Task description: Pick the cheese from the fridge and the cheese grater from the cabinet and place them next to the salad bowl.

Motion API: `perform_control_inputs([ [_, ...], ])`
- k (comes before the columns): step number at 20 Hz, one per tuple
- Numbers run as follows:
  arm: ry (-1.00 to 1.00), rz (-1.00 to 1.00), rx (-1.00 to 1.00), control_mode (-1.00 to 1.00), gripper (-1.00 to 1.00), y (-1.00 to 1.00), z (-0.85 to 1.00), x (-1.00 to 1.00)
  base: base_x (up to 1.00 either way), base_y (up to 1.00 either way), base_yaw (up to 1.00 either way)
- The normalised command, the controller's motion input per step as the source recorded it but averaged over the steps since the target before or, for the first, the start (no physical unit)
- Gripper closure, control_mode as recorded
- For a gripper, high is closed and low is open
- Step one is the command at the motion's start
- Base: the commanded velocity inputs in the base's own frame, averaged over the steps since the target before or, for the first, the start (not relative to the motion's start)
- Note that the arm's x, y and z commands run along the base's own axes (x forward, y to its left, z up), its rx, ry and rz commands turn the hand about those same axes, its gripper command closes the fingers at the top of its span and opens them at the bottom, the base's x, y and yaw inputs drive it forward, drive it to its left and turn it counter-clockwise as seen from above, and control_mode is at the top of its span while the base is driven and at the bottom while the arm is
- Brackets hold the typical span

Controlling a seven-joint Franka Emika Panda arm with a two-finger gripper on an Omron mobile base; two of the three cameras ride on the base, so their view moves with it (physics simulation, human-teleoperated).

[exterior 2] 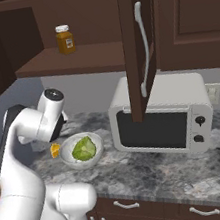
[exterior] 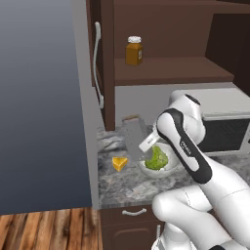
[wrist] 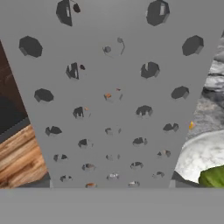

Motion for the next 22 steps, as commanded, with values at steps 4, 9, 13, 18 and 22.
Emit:
perform_control_inputs([
  [4, 0.05, 0.09, 0.00, -1.00, 1.00, 0.20, -0.60, 0.00, 0.00, 0.00, 0.00],
  [9, -0.04, 0.02, -0.01, -1.00, 1.00, 0.20, -0.59, -0.03, 0.00, 0.00, 0.00],
  [13, -0.05, -0.02, 0.00, -1.00, 1.00, 0.20, -0.59, 0.02, 0.00, 0.00, 0.00],
  [18, -0.07, 0.00, 0.00, -1.00, 1.00, 0.22, -0.51, 0.05, 0.00, 0.00, 0.00],
  [22, -0.03, 0.00, -0.04, -1.00, 1.00, 0.18, -0.35, 0.23, 0.00, 0.00, 0.00],
])
